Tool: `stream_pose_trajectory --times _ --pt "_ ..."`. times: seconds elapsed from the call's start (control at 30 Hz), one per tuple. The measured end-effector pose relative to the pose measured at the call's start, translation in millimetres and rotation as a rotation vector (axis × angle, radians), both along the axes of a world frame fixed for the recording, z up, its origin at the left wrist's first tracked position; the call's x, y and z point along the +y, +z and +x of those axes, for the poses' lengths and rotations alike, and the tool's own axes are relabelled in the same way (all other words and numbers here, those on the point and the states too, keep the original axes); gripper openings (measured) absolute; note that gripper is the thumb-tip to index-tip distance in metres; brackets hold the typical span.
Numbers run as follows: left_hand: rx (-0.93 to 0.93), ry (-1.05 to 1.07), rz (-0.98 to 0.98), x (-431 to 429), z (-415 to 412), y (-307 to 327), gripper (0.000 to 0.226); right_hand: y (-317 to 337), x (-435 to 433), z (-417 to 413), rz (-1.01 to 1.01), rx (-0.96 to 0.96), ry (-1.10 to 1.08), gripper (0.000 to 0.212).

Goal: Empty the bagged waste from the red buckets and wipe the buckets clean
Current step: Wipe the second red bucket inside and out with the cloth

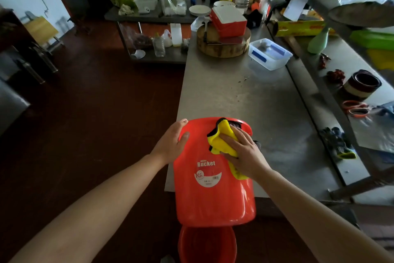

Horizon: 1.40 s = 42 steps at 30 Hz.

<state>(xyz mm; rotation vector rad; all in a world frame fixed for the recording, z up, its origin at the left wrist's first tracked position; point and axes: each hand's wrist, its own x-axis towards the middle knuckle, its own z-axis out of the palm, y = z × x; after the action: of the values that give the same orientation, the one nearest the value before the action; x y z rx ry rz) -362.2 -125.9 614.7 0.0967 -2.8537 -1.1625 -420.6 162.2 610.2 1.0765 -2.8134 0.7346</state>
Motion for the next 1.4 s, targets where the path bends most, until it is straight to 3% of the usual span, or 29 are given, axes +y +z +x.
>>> stream_pose_trajectory --times 0.33,0.5,0.6,0.73,0.87,1.1,1.27,1.4 --pt "-0.079 -0.007 -0.172 -22 5 -6 0.067 -60 52 119 -0.094 0.045 0.074 0.068" --pt "-0.016 0.069 -0.545 -2 -13 18 0.061 -62 50 139 -0.069 0.039 0.053 0.082" --pt "0.086 -0.039 -0.701 36 -36 35 0.055 -57 42 141 -0.056 0.074 0.078 0.071" --pt "0.078 -0.254 -0.802 96 -59 40 0.055 -51 31 143 -0.037 0.088 0.083 0.065" --pt "0.045 -0.266 -0.874 133 -76 41 0.035 -45 27 145 0.025 0.091 0.066 0.071" --pt "-0.140 -0.124 -0.782 131 -98 39 0.028 -40 35 146 0.022 0.037 0.033 0.073" --pt "-0.058 -0.164 -0.596 112 -90 40 0.030 -38 43 136 -0.063 -0.084 -0.058 0.073" --pt "-0.005 -0.139 -0.328 87 -77 40 0.032 -27 41 123 -0.032 -0.028 -0.156 0.066"
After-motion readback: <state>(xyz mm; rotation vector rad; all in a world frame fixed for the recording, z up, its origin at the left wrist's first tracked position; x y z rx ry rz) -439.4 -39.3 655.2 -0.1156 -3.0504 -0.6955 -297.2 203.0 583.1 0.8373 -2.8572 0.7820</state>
